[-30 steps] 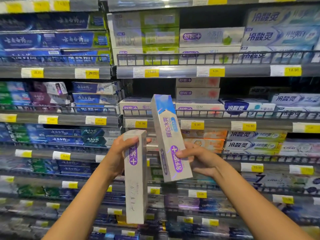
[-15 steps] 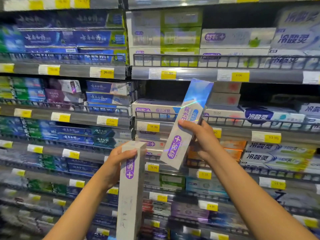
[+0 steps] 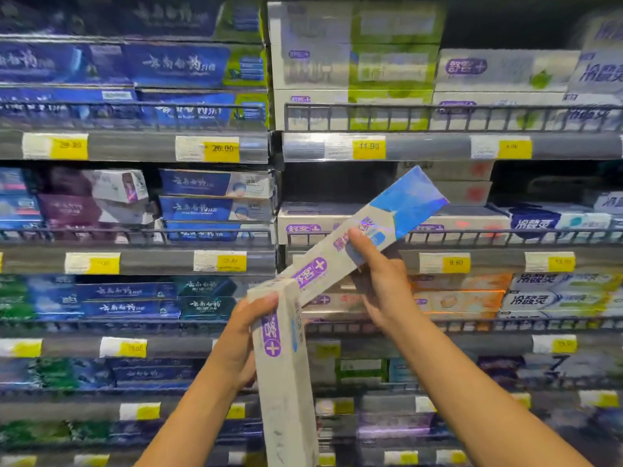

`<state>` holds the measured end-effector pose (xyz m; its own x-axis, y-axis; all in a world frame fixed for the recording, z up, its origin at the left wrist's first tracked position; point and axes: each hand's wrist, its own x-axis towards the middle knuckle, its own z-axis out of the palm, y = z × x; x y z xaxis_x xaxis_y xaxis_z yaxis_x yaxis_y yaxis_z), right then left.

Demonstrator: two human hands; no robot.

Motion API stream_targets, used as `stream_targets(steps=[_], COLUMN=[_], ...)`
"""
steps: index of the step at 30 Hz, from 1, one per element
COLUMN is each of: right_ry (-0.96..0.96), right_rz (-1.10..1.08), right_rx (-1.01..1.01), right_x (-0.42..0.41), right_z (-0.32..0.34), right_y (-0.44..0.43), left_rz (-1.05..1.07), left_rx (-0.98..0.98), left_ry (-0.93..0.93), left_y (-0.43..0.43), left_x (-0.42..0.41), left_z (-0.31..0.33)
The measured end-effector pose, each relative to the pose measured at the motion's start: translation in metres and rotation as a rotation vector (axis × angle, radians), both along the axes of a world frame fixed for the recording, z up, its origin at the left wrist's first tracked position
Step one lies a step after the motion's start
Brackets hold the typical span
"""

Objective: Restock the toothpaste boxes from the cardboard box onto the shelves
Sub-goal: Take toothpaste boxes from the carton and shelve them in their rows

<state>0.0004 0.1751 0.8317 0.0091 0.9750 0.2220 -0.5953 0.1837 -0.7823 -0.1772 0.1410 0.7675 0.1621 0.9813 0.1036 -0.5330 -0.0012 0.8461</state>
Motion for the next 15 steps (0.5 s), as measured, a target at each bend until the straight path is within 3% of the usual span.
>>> stream_targets(steps=[8, 15], right_ry=[-0.271, -0.261], right_rz=[-0.04, 0.1], right_rx=[-0.02, 0.032], right_x=[0.04, 0.11], right_z=[0.021, 0.044], right_y=[-0.001, 0.007], left_rz=[0.056, 0.125], left_rx=[0.2, 0.26], left_ry=[0.208, 0.306], left_y=[0.017, 0.019], left_x=[-0.021, -0.007], left_z=[0.017, 0.043])
